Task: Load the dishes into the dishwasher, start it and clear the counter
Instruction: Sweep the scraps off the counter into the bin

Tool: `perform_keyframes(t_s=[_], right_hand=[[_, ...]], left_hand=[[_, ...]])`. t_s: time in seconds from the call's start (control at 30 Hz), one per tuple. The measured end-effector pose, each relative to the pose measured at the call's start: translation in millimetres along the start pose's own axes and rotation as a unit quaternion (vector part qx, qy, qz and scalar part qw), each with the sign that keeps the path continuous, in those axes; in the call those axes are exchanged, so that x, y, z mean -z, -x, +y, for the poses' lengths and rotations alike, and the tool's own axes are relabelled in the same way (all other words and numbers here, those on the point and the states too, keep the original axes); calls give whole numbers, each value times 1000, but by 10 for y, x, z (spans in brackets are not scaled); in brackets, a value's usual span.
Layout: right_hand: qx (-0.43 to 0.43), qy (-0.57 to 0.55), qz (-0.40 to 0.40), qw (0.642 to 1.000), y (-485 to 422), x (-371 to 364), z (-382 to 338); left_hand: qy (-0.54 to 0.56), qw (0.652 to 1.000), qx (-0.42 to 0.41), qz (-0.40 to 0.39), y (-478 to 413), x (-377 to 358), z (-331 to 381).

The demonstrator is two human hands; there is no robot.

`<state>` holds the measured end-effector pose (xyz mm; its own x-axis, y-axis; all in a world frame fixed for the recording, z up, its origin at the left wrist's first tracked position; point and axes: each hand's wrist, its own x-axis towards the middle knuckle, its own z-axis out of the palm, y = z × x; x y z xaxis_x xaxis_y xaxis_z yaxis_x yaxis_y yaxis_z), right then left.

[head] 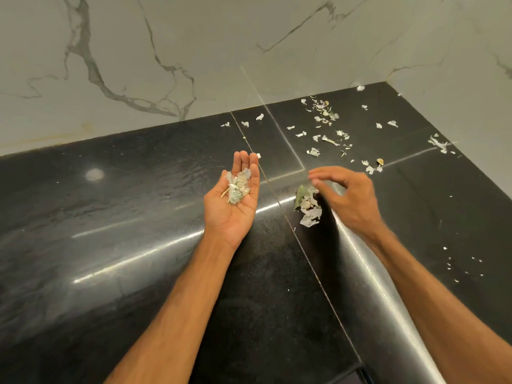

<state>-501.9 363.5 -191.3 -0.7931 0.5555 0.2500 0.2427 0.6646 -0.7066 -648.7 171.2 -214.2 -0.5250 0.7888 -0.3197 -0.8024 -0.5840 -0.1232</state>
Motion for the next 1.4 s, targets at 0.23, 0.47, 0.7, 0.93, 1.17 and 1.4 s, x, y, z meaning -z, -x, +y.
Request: perform_keyframes(t_s=[0.23,0.47,0.7,0.93,1.17,1.4], right_hand=[[32,128,-246,960,71,-10,-14],[95,240,-269,928,487,14,79],[116,303,-141,935,699,-147,44],[127,335,-130,924,778,-207,-99],[-93,87,8,992,545,-15,-190],[-275,-355,73,891,570,214,-555]], left_hand=[[-11,1000,13,7,17,-2,-166],[1,1000,18,11,84,62,-291],[-1,1000,21,5,179,77,-440],[-1,1000,19,-5,292,112,-526],[-15,1000,21,13,353,158,-614],[-28,998,44,26,353,178,-972]])
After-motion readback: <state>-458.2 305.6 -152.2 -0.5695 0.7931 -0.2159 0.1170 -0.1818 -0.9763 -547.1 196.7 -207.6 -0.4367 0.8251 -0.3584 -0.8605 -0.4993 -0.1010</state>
